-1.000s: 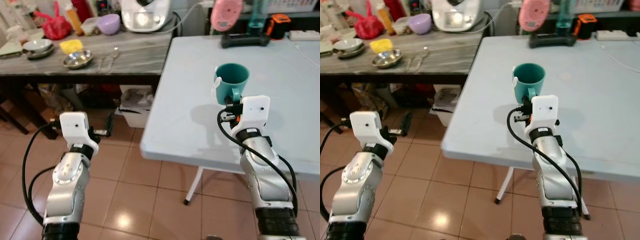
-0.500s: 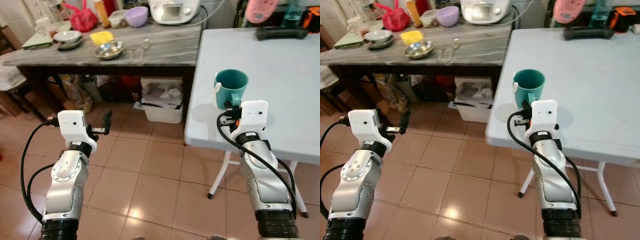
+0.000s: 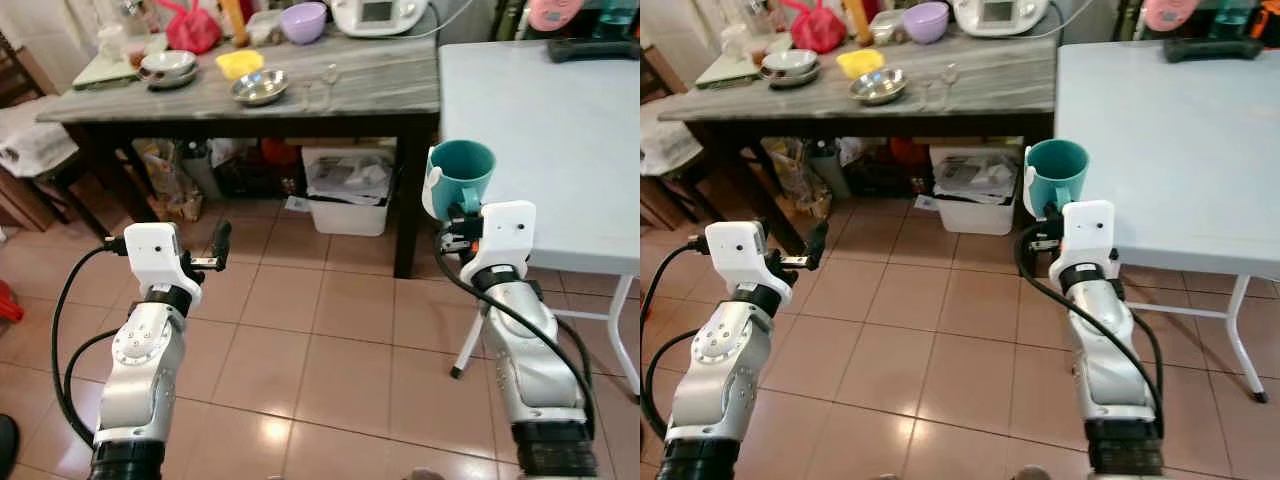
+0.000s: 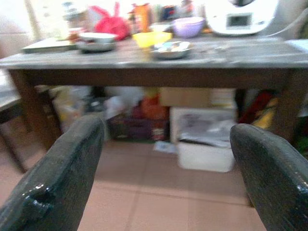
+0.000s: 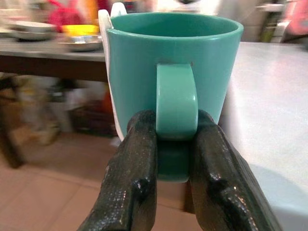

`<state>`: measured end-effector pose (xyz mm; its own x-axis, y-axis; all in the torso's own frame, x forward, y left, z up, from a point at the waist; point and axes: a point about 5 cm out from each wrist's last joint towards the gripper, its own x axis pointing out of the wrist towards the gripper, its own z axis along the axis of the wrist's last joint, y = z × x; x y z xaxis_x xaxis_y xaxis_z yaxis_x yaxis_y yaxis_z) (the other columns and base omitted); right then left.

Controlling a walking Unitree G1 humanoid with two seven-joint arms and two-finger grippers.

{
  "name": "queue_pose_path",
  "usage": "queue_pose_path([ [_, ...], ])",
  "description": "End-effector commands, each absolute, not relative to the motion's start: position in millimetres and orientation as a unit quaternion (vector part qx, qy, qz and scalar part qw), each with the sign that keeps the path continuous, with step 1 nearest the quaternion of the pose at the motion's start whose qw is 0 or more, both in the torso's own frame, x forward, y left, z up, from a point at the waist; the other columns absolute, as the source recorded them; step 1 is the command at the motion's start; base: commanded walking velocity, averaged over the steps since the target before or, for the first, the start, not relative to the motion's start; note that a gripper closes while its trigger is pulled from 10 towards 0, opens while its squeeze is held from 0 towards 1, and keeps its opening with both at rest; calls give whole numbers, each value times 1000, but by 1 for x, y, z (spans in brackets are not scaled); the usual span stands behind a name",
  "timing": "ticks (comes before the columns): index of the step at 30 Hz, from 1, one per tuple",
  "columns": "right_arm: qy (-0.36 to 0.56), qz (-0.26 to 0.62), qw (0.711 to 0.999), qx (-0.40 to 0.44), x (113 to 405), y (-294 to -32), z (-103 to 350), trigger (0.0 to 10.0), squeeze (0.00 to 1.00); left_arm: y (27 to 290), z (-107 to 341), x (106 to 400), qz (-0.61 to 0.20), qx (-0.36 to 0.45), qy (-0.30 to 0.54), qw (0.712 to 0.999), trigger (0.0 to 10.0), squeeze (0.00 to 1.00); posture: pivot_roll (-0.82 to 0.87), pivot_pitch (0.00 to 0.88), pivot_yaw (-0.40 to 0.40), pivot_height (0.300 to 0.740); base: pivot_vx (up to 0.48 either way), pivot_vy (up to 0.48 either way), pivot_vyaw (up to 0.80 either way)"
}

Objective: Setting the table

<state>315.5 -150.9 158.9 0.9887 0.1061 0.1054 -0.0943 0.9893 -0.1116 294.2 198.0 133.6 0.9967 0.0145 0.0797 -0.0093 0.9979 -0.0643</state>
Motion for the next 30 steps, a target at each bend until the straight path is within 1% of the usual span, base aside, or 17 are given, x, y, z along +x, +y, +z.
queue_pose_path([
  [1, -75, 41, 995, -56, 317, -157, 169, 10000, 0, 197, 138, 295, 6, -26, -49, 998, 10000, 0, -96, 102, 139, 740, 0, 480, -438],
  [7, -74, 42, 995, -55, 317, -156, 169, 10000, 0, 196, 137, 294, 13, -25, -51, 998, 10000, 0, -94, 104, 139, 740, 0, 475, -425],
  [16, -77, 40, 995, -55, 316, -156, 170, 10000, 0, 197, 142, 295, 10, -12, -73, 997, 10000, 0, -105, 110, 151, 740, 0, 0, 0],
  [22, -79, 37, 994, -58, 313, -157, 169, 10000, 0, 195, 145, 297, -2, -19, -79, 997, 10000, 0, -111, 109, 157, 740, 350, 0, 0],
  [30, -82, 37, 994, -69, 314, -157, 170, 10000, 0, 191, 145, 296, -12, -23, -83, 996, 10000, 0, -110, 106, 155, 740, 478, 0, 0],
])
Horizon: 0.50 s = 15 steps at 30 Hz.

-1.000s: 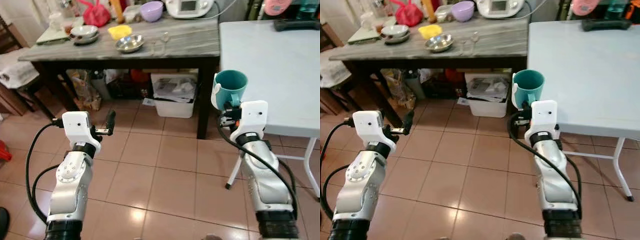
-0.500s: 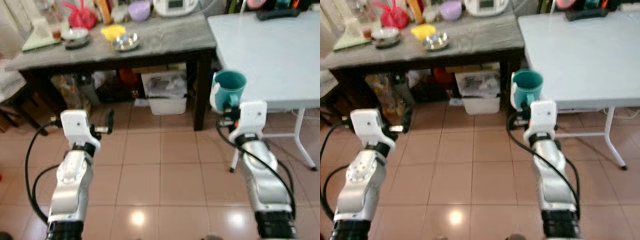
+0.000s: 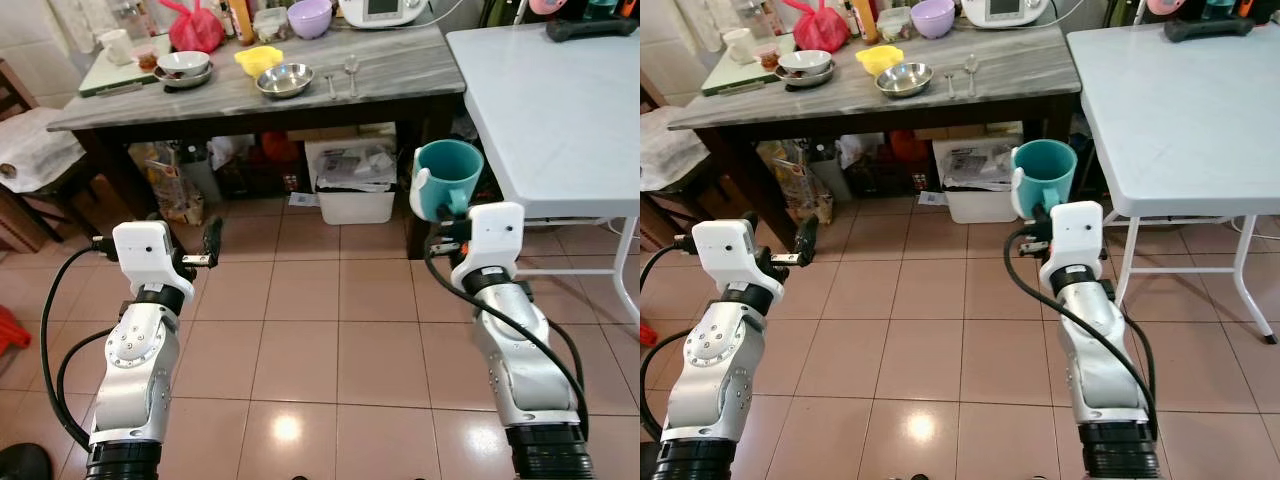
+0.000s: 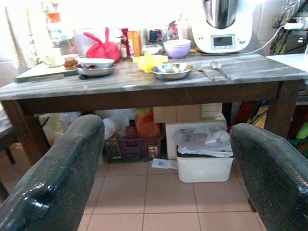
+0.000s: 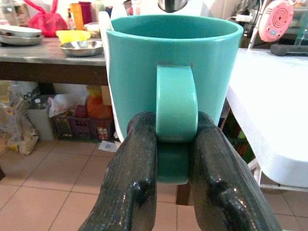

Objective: Setting the table

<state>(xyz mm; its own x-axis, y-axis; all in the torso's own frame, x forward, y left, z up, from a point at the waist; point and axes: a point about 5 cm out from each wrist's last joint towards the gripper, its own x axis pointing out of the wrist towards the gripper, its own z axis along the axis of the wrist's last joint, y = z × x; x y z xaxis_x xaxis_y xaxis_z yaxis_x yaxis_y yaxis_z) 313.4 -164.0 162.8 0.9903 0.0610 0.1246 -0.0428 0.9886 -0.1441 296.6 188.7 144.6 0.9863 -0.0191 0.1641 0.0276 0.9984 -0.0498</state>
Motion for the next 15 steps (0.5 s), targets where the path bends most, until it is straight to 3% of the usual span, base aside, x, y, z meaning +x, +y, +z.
queue_pose_path([
  [1, -83, 38, 993, -70, 314, -156, 170, 10000, 0, 191, 145, 296, -12, -23, -83, 996, 10000, 0, -110, 107, 154, 740, 480, 0, 0],
  [3, -84, 37, 993, -72, 314, -157, 171, 10000, 0, 191, 145, 296, -13, -23, -83, 996, 10000, 0, -109, 107, 153, 740, 480, 0, 0],
  [8, -84, 36, 993, -74, 314, -157, 171, 10000, 0, 190, 144, 295, -17, -24, -82, 996, 10000, 0, -108, 109, 151, 740, 480, 0, 758],
  [15, -84, 34, 993, -72, 314, -158, 171, 10000, 0, 188, 143, 295, -20, -28, -83, 996, 10000, 0, -111, 110, 149, 740, 480, 0, 0],
])
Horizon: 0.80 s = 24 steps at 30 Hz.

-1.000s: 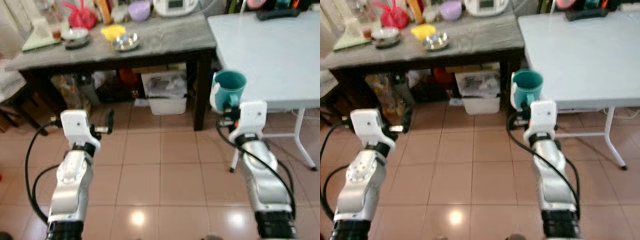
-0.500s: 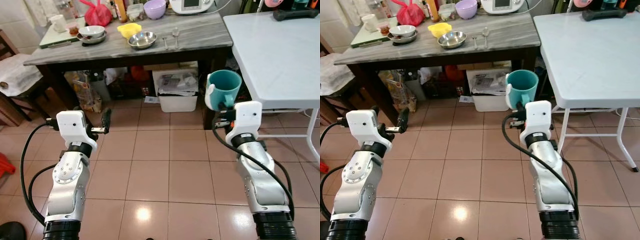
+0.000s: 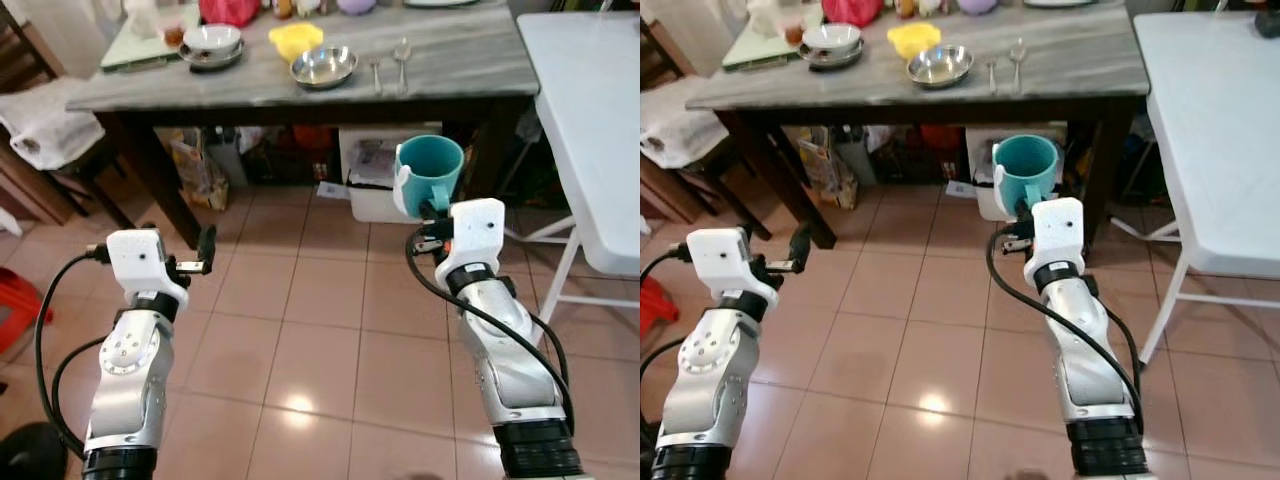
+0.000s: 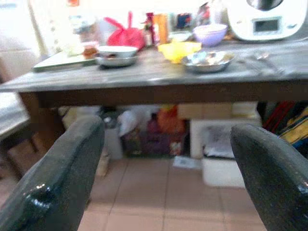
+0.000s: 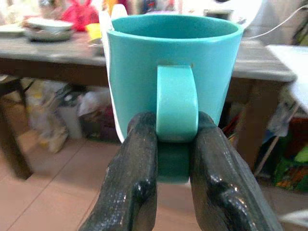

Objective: Setting the table

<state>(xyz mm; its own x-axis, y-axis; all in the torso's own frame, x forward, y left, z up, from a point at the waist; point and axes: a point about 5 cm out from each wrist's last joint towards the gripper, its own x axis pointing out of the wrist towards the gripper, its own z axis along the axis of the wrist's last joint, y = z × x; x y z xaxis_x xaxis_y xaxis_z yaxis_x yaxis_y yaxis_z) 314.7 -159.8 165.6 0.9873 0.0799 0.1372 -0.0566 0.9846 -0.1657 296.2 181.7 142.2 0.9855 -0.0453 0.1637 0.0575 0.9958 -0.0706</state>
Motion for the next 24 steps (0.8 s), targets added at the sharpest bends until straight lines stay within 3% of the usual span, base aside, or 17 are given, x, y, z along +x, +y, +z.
queue_pose_path([
  [1, -84, 34, 993, -72, 314, -158, 171, 10000, 0, 188, 143, 295, -20, -28, -83, 996, 10000, 0, -111, 110, 149, 740, 480, 0, 0],
  [12, -80, 21, 994, -68, 315, -162, 172, 10000, 0, 182, 142, 296, -31, -32, -83, 996, 10000, 0, -122, 110, 148, 740, 480, 0, 0],
  [17, -82, 22, 994, -68, 315, -162, 173, 10000, 0, 182, 142, 296, -30, -32, -84, 995, 10000, 0, -126, 109, 144, 740, 480, 0, -594],
  [24, -90, 32, 992, -86, 316, -160, 176, 10000, 0, 181, 143, 297, -29, -35, -85, 995, 10000, 0, -123, 108, 139, 740, 480, 0, 0],
])
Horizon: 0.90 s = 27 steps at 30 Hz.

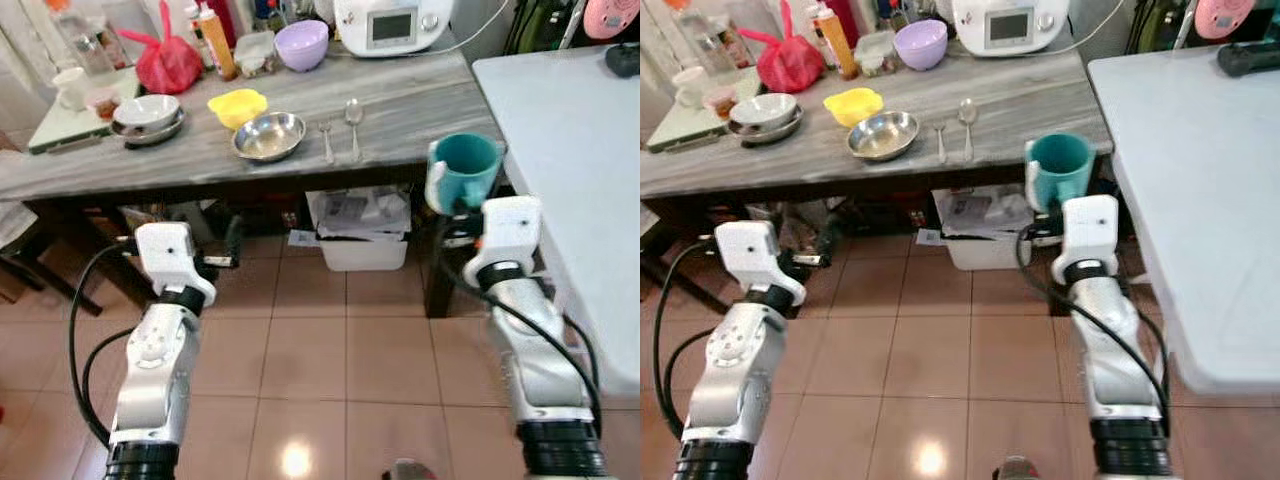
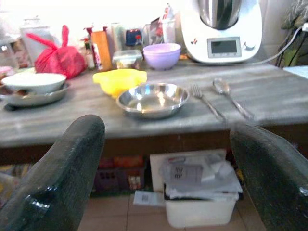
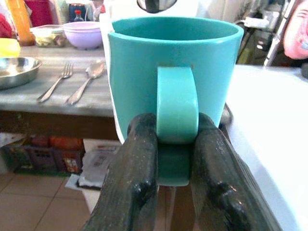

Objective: Setting the table

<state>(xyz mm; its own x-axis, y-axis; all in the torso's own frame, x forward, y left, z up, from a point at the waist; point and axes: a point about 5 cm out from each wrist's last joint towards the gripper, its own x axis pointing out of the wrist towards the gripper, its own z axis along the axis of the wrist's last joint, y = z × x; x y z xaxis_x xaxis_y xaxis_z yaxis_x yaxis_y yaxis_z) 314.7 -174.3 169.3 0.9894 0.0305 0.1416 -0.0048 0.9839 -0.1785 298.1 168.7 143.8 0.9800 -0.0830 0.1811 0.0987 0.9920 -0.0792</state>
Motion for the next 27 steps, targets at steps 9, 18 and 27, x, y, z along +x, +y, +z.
queue_pose_path([
  [9, -90, 35, 992, -85, 316, -158, 175, 10000, 0, 181, 142, 297, -29, -33, -85, 995, 10000, 0, -124, 106, 143, 740, 480, 0, 90],
  [18, -93, 31, 992, -83, 316, -159, 176, 10000, 0, 180, 143, 298, -31, -32, -85, 995, 10000, 0, -128, 104, 143, 740, 480, 0, 379],
  [27, -93, 38, 992, -81, 316, -157, 177, 10000, 0, 181, 142, 298, -29, -29, -84, 996, 10000, 0, -127, 104, 143, 740, 480, 0, 0],
])
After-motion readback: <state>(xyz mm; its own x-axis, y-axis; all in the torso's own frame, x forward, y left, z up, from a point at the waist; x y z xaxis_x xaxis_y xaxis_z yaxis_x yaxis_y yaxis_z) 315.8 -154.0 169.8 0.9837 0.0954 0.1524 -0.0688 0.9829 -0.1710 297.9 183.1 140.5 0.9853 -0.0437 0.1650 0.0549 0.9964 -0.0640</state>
